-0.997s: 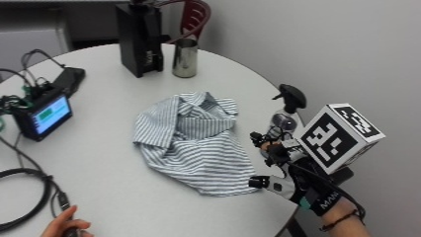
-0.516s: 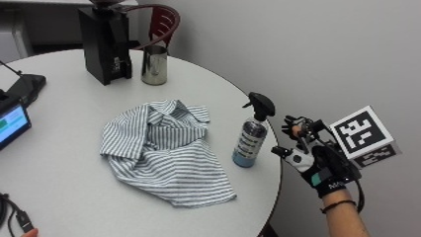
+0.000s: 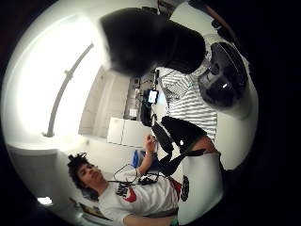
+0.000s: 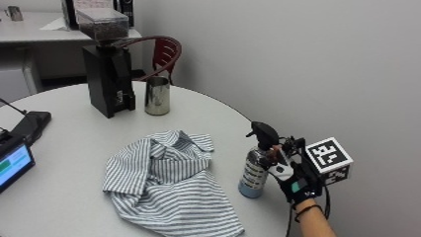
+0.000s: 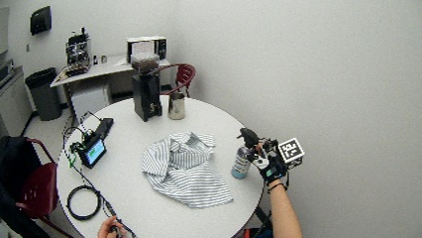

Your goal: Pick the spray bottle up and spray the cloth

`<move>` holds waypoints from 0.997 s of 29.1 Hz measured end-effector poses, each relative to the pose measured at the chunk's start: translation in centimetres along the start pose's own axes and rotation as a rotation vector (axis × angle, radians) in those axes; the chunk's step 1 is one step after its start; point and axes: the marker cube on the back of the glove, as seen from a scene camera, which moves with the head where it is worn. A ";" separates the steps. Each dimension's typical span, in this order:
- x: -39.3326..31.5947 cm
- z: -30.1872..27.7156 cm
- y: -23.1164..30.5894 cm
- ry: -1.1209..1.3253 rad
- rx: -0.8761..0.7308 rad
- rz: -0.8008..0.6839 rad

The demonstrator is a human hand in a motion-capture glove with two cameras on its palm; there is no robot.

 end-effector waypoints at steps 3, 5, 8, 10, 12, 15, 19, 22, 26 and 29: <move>0.4 0.8 0.3 -0.040 0.005 -0.017; 0.5 1.4 0.3 -0.058 0.013 -0.033; 0.5 2.0 0.2 -0.071 0.040 -0.047; 0.7 2.1 0.4 -0.073 0.064 -0.050; 1.1 2.1 0.7 -0.067 0.087 -0.049; 2.1 1.9 1.4 -0.051 0.116 -0.040; 3.2 1.2 2.8 -0.043 0.144 -0.025; 3.2 -0.4 3.6 -0.021 0.148 -0.006; 0.2 -3.8 2.9 0.010 0.077 -0.022; -4.1 -5.8 1.6 0.038 -0.038 -0.007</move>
